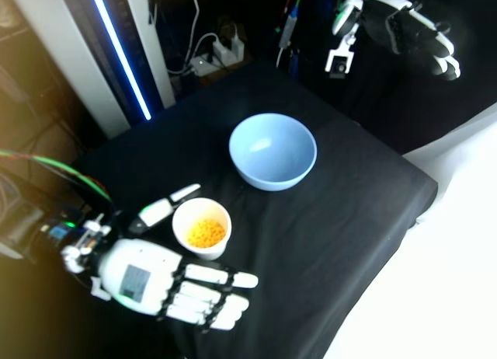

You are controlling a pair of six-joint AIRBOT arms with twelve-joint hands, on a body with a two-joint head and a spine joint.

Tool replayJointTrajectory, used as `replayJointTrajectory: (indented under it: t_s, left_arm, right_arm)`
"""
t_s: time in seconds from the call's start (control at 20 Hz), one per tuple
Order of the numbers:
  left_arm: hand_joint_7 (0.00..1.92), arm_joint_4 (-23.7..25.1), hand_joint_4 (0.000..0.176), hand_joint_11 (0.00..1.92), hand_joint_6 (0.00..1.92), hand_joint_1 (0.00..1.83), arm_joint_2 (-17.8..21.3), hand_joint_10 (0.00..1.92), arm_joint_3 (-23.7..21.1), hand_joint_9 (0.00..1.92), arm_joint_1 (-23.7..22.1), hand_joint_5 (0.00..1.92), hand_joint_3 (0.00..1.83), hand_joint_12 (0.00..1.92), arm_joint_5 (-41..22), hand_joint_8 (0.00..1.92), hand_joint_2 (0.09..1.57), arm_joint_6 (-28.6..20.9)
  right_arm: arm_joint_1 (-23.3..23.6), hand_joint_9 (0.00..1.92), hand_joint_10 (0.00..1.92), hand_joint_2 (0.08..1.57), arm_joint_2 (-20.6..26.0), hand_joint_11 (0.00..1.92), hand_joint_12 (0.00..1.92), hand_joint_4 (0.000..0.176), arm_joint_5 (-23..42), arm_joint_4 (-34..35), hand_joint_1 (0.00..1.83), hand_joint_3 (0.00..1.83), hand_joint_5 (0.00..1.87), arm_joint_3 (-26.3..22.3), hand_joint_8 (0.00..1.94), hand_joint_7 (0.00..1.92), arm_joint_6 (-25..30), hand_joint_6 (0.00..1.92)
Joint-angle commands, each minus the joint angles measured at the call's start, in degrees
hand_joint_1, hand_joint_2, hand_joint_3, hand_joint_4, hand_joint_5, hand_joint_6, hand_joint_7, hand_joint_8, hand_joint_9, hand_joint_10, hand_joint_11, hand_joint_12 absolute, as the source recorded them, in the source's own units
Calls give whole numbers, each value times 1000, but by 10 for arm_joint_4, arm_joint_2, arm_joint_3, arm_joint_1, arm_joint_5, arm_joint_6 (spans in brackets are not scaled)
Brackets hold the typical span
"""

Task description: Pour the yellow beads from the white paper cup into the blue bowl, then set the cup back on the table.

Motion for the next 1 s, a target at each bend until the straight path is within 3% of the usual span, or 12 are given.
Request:
replayJointTrajectory:
  t_s: [0.0,0.15,0.2,0.3,0.45,0.55,0.6,0.7,0.75,0.8,0.85,0.95]
  left_arm:
    - [275,-6,0,10,2,435,-1,1,5,90,-3,117,0,5,-68,1,869,-6]
    - [261,-6,0,10,1,423,-2,2,6,87,-1,115,4,6,-69,2,885,-6]
    - [268,-6,0,6,2,429,-2,3,6,90,-1,119,1,4,-69,5,878,-7]
    - [275,-7,0,12,3,424,-3,4,6,92,-1,121,0,7,-69,7,877,-8]
    - [296,-9,0,1,0,414,-6,6,9,101,0,113,0,3,-69,13,874,-10]
    - [290,-9,0,0,0,406,-8,4,10,97,1,106,0,3,-69,8,874,-11]
    - [308,-10,0,1,6,401,-9,4,10,101,2,121,0,0,-68,13,858,-11]
    - [321,-10,0,3,4,395,-10,9,11,115,3,117,0,1,-67,16,859,-12]
    - [329,-10,0,3,0,391,-11,9,11,116,4,109,0,1,-67,18,849,-12]
    - [336,-10,0,6,0,391,-12,11,12,121,4,105,0,3,-66,19,846,-12]
    - [324,-10,0,16,0,397,-13,8,12,116,4,80,0,8,-65,12,865,-12]
    - [321,-10,0,21,1,379,-13,7,13,117,5,68,0,11,-64,8,861,-12]
  right_arm:
    - [10,0,0,499,-2,18,12,109,50,7,772,6,0,5,0,0,8,0]
    - [10,0,0,525,-2,0,4,115,46,7,791,16,1,5,0,0,8,0]
    - [10,0,0,535,-3,18,15,100,46,7,791,11,89,5,1,12,8,8]
    - [10,255,23,598,-3,92,74,0,46,8,881,10,547,5,19,435,8,22]
    - [11,567,9,742,-4,215,180,0,46,8,948,4,876,5,5,772,8,9]
    - [11,741,14,847,-4,246,609,0,46,8,1019,4,1030,5,10,889,8,10]
    - [11,866,15,975,-4,254,861,90,47,8,1090,5,1230,6,7,987,8,376]
    - [11,874,8,1011,-4,241,904,95,47,8,1101,3,1203,7,8,1028,8,560]
    - [11,805,2,1033,-4,175,1030,30,47,8,1120,1,1168,8,1,985,8,652]
    - [11,757,0,1047,-4,115,1073,0,47,8,1136,1,1136,9,2,988,8,712]
    - [11,775,38,1085,-4,121,1099,0,47,8,1228,5,1153,11,798,904,8,770]
    - [11,794,30,1105,-4,95,1074,0,47,6,1247,0,1121,15,998,887,8,859]
